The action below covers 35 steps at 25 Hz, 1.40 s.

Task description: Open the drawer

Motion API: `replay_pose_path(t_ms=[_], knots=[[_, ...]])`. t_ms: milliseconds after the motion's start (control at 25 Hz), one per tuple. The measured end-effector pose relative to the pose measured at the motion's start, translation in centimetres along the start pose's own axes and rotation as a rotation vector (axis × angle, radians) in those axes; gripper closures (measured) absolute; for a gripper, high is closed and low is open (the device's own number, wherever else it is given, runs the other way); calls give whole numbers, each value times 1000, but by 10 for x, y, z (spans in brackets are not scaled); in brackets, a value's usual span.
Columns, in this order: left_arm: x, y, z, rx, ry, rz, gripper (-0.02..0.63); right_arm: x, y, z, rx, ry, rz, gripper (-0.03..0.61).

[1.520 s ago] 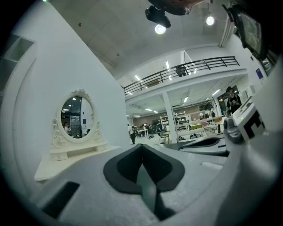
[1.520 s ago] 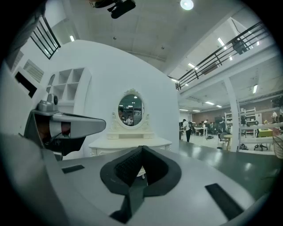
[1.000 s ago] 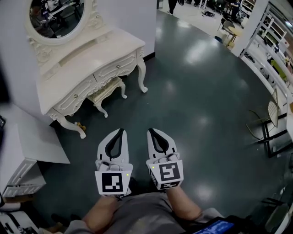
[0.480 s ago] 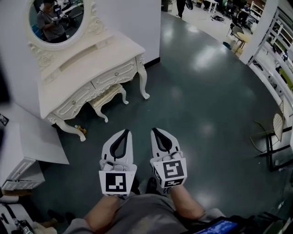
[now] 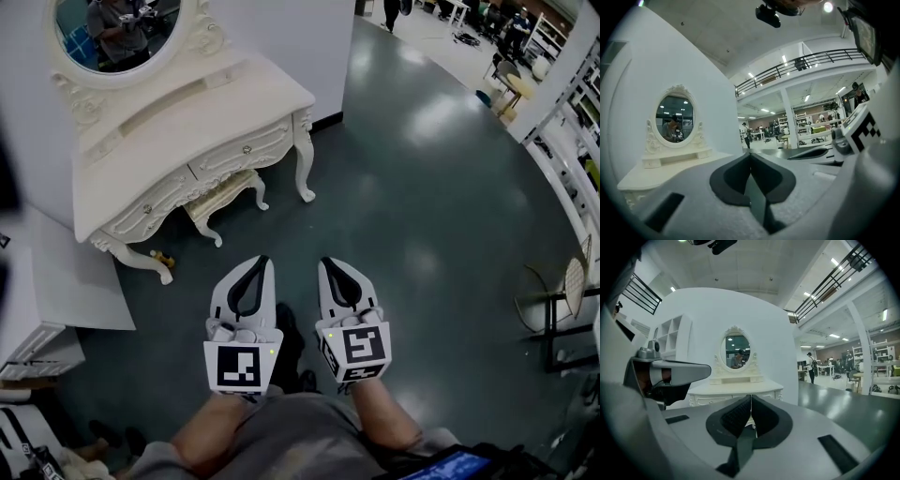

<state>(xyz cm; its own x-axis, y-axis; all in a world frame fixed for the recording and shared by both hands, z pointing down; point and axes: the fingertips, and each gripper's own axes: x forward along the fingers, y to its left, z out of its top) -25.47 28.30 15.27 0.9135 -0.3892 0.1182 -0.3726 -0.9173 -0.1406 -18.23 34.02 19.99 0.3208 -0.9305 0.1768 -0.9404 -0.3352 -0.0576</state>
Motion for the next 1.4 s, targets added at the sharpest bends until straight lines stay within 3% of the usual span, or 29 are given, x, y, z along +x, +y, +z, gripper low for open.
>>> replay_pose_path(t_ms=[480, 720, 1120, 1400], knots=[[136, 100, -31, -49, 52, 14, 598, 170, -19, 4, 5, 60, 43, 565], [190, 144, -23, -65, 30, 24, 598, 242, -26, 30, -16, 42, 62, 565], [239, 171, 26, -53, -61, 26, 598, 286, -53, 100, -54, -61, 45, 565], [271, 181, 27, -24, -58, 57, 598, 316, -77, 109, -57, -84, 61, 565]])
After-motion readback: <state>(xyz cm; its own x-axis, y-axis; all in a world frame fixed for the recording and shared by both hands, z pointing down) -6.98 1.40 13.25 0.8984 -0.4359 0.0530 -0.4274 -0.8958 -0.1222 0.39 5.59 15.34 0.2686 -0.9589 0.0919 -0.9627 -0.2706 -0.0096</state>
